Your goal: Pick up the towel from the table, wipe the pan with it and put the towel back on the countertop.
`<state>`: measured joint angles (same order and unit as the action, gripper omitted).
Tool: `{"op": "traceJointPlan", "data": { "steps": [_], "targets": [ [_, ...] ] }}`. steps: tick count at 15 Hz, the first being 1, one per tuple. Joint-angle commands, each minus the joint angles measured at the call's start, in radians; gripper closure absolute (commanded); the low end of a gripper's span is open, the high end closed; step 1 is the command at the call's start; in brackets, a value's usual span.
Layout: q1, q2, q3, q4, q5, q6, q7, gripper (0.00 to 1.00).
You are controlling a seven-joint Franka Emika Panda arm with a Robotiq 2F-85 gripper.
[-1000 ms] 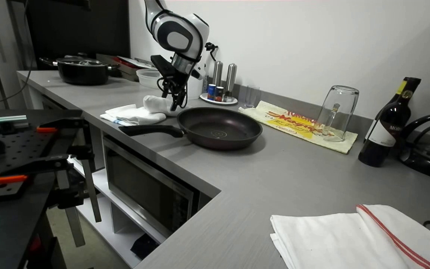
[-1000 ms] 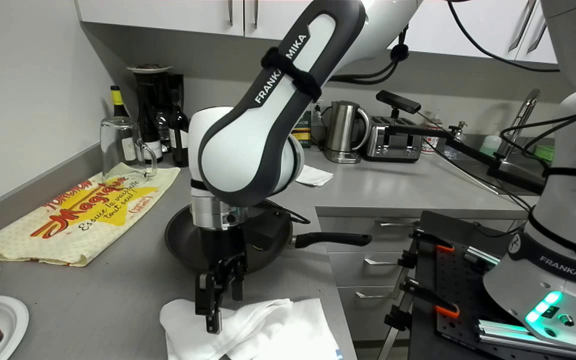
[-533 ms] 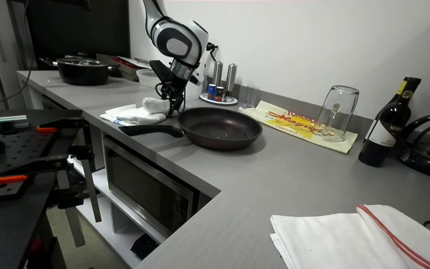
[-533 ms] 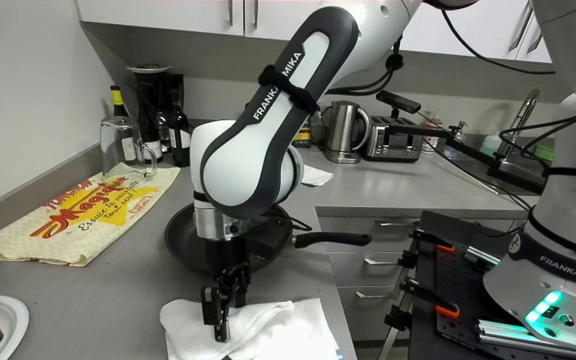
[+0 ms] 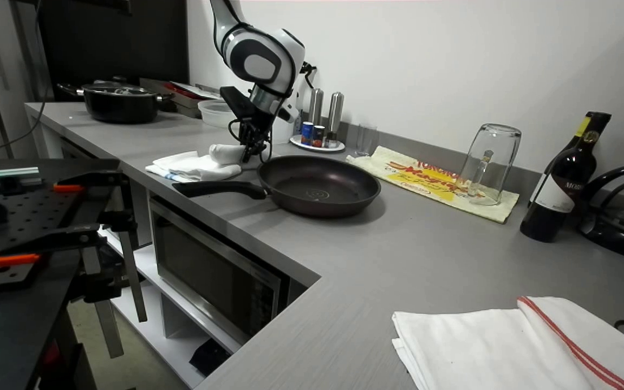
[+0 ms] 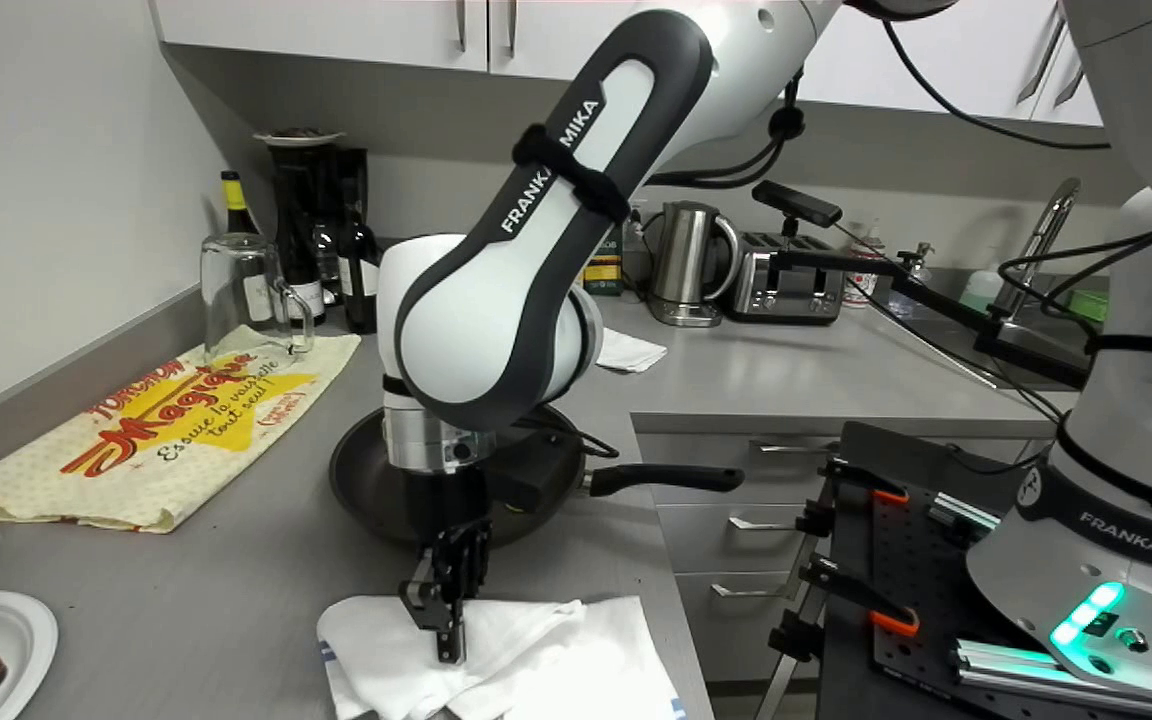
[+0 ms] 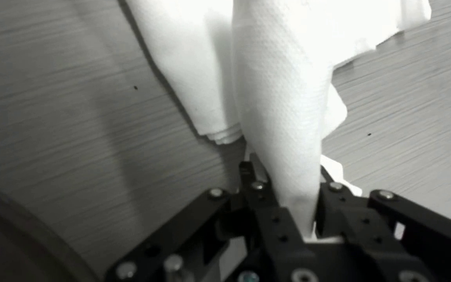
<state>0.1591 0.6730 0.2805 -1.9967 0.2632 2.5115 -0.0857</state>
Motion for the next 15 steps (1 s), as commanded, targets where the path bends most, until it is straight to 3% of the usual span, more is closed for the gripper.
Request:
{"op": "traceJointPlan", "data": {
  "steps": [1, 6, 15],
  "targets": [
    [0.001, -0.045, 0.003, -0.010, -0.016, -0.016, 0.001, 0.98],
    [0.015, -0.194, -0.020, -0.079, -0.063, -0.005, 0.010, 0.95],
    [-0.065, -0.439, -0.118, -0.175, -0.116, 0.003, -0.014, 0.95]
  ]
}}
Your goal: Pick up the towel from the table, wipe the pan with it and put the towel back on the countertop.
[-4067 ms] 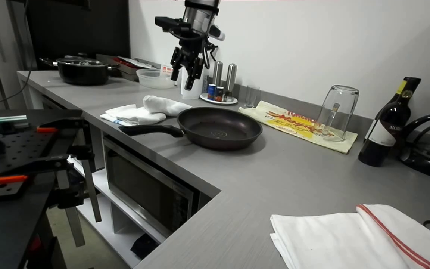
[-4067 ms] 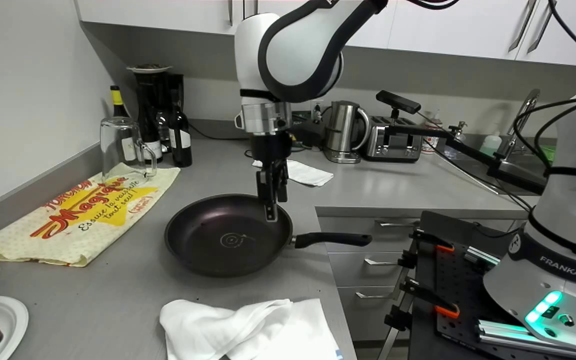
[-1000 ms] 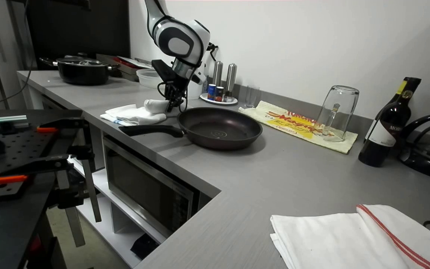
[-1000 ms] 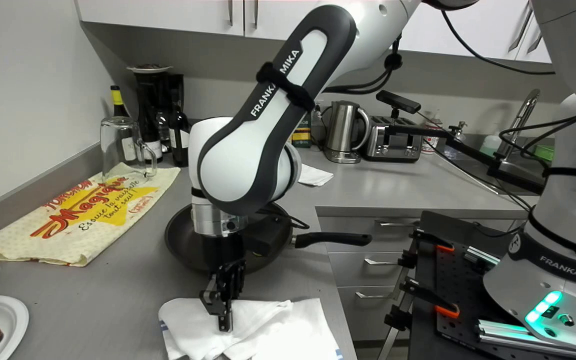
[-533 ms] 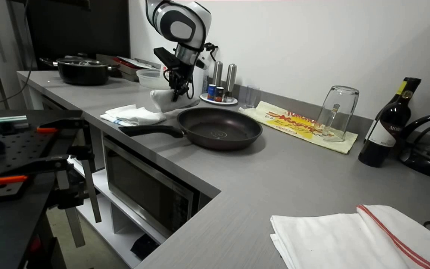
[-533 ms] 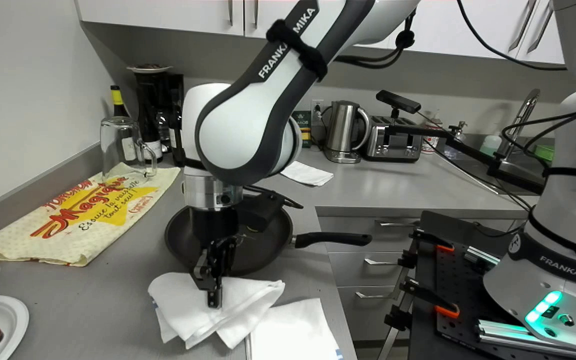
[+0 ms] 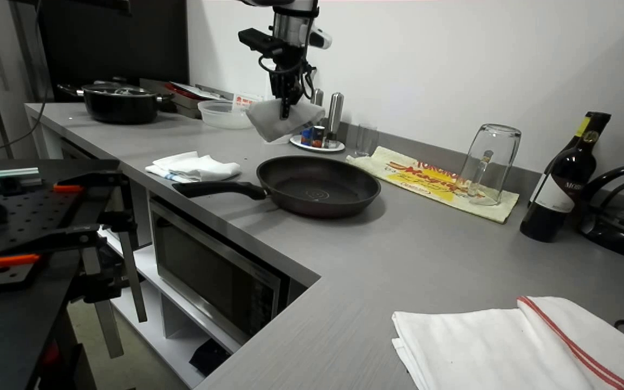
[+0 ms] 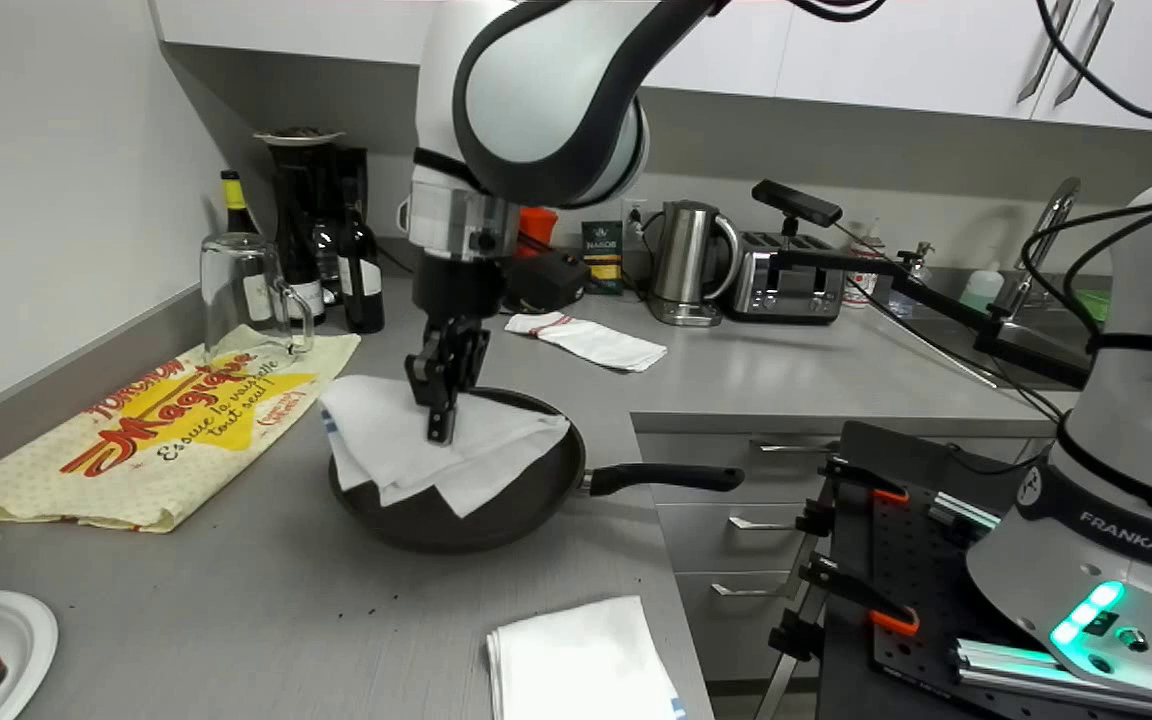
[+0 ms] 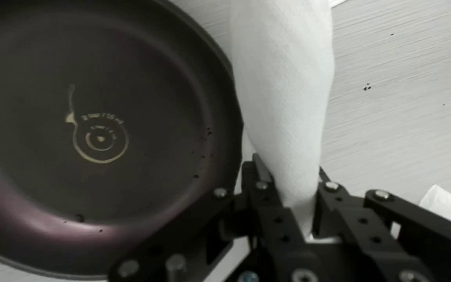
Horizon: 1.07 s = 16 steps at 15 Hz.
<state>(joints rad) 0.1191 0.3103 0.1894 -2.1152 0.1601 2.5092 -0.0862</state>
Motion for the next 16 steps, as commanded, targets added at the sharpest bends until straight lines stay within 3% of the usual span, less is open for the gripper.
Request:
{"op": "traceJointPlan", "data": {
  "steps": [1, 9, 16],
  "targets": [
    [-0.037, -0.086, -0.037, -0.061, -0.011, 0.004, -0.020, 0.95],
    [-0.146, -0.013, -0.031, -0.011, 0.183, -0.119, -0.205, 0.95],
    [-0.185, 0.133, -0.037, 0.072, 0.217, -0.152, -0.232, 0.95]
  ]
}}
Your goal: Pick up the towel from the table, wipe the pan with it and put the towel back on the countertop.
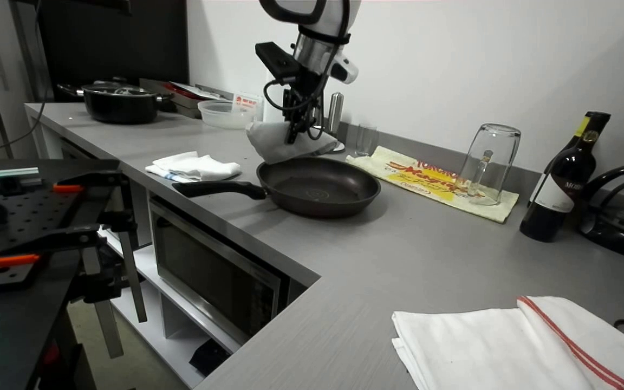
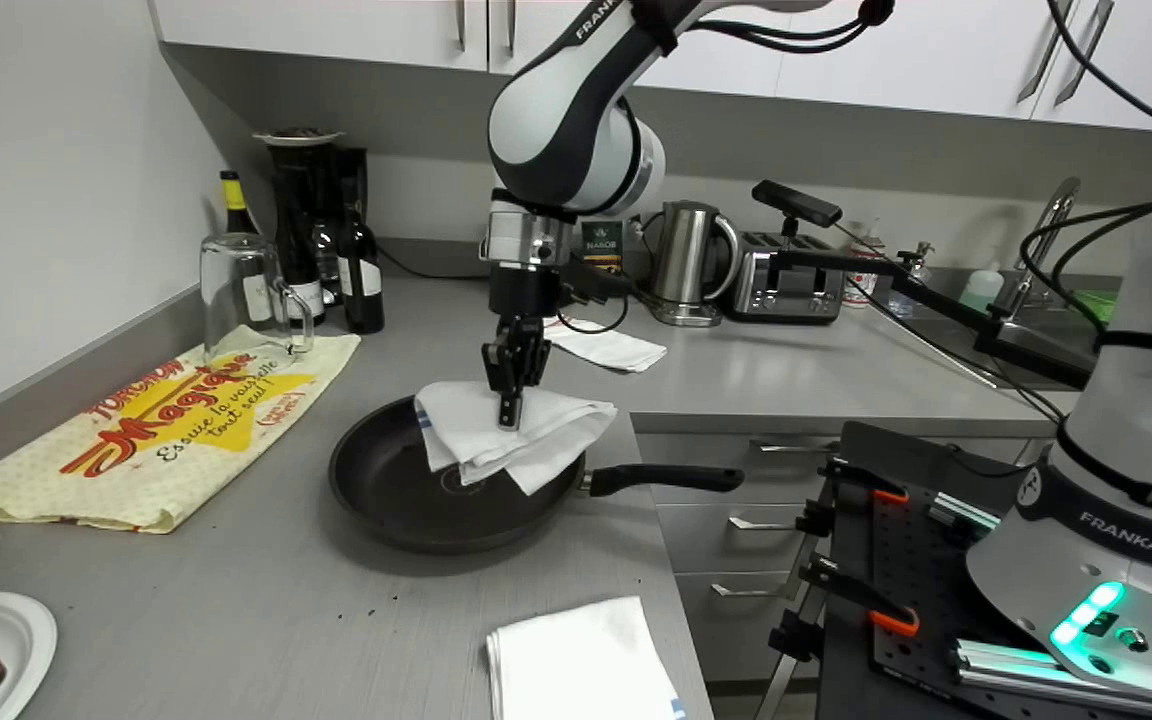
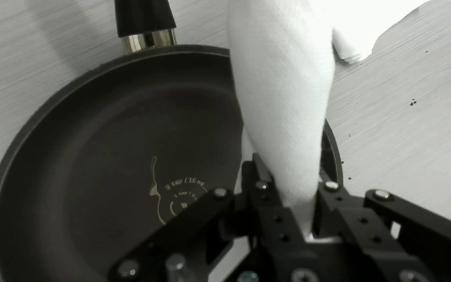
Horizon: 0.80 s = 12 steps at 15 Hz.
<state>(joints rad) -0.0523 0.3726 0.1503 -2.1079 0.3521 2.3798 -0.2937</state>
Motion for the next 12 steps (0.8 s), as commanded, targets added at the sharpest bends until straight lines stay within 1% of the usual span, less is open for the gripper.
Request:
{"op": "traceJointPlan", "data": {
  "steps": [1, 6, 12],
  "targets": [
    [-0.014, 0.100, 0.001, 0.082, 0.013, -0.014, -0.018, 0.95],
    [-0.017, 0.204, 0.011, 0.169, -0.001, -0.029, 0.000, 0.95],
    [-0.016, 0.267, 0.035, 0.243, -0.001, -0.056, 0.008, 0.95]
  ]
}}
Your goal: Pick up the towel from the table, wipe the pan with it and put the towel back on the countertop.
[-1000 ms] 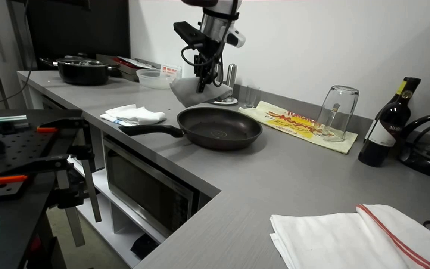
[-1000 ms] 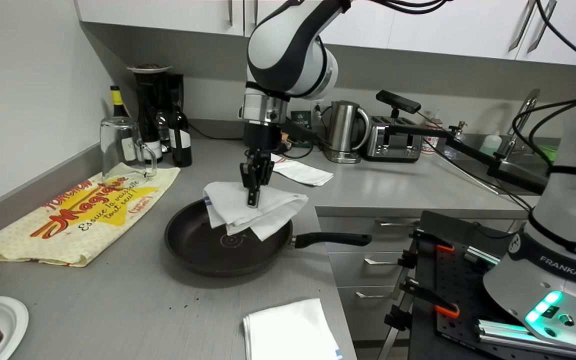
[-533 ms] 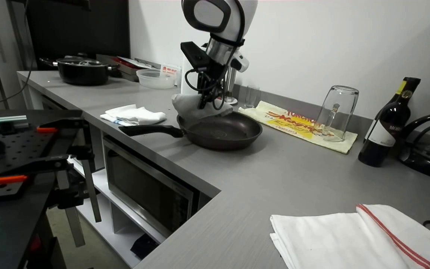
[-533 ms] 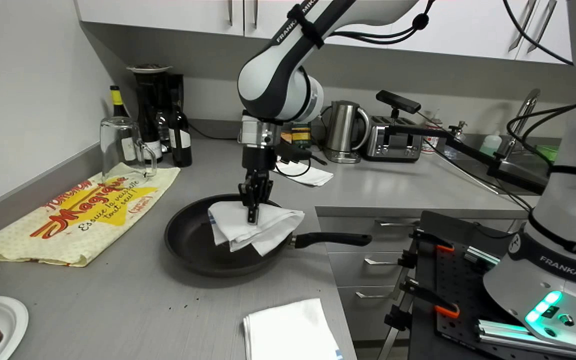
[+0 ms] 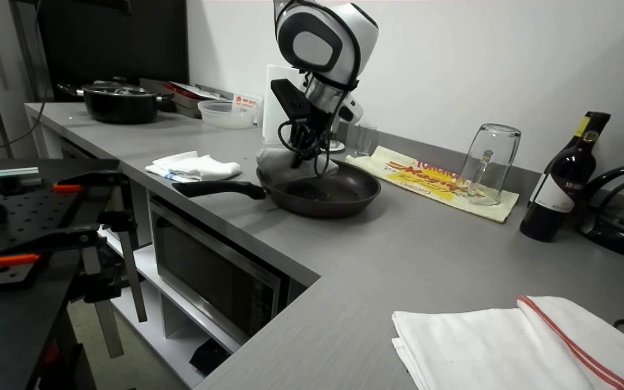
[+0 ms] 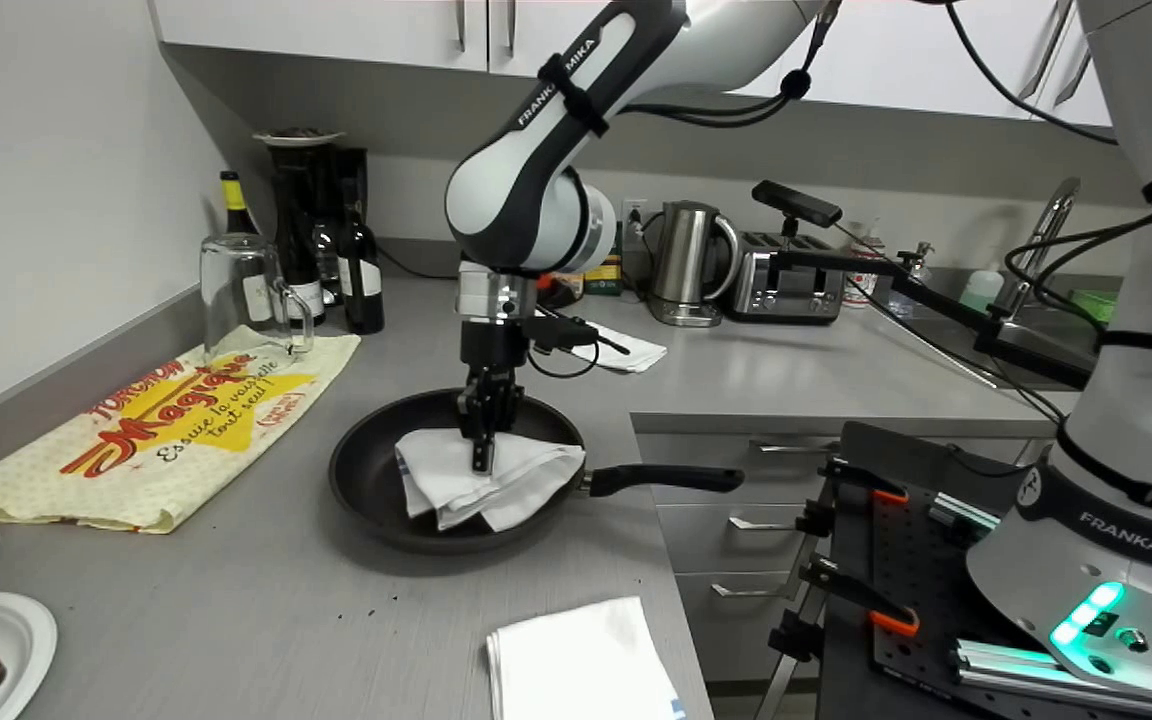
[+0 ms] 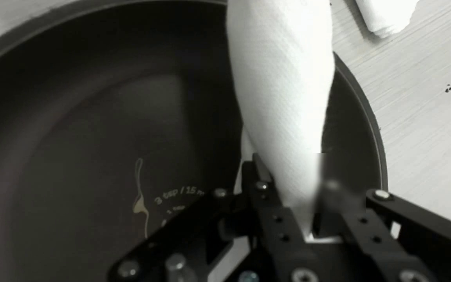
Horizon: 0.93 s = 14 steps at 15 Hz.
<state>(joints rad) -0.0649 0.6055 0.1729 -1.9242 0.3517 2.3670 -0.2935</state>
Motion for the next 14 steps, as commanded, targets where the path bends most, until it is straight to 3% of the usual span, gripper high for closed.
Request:
{"op": "traceJointPlan", "data": {
  "steps": [1, 14],
  "targets": [
    [-0.003, 0.042, 0.015, 0.068, 0.000, -0.051, 0.010, 0.95],
    [0.021, 0.065, 0.017, 0.036, -0.020, -0.113, 0.027, 0.95]
  ]
}}
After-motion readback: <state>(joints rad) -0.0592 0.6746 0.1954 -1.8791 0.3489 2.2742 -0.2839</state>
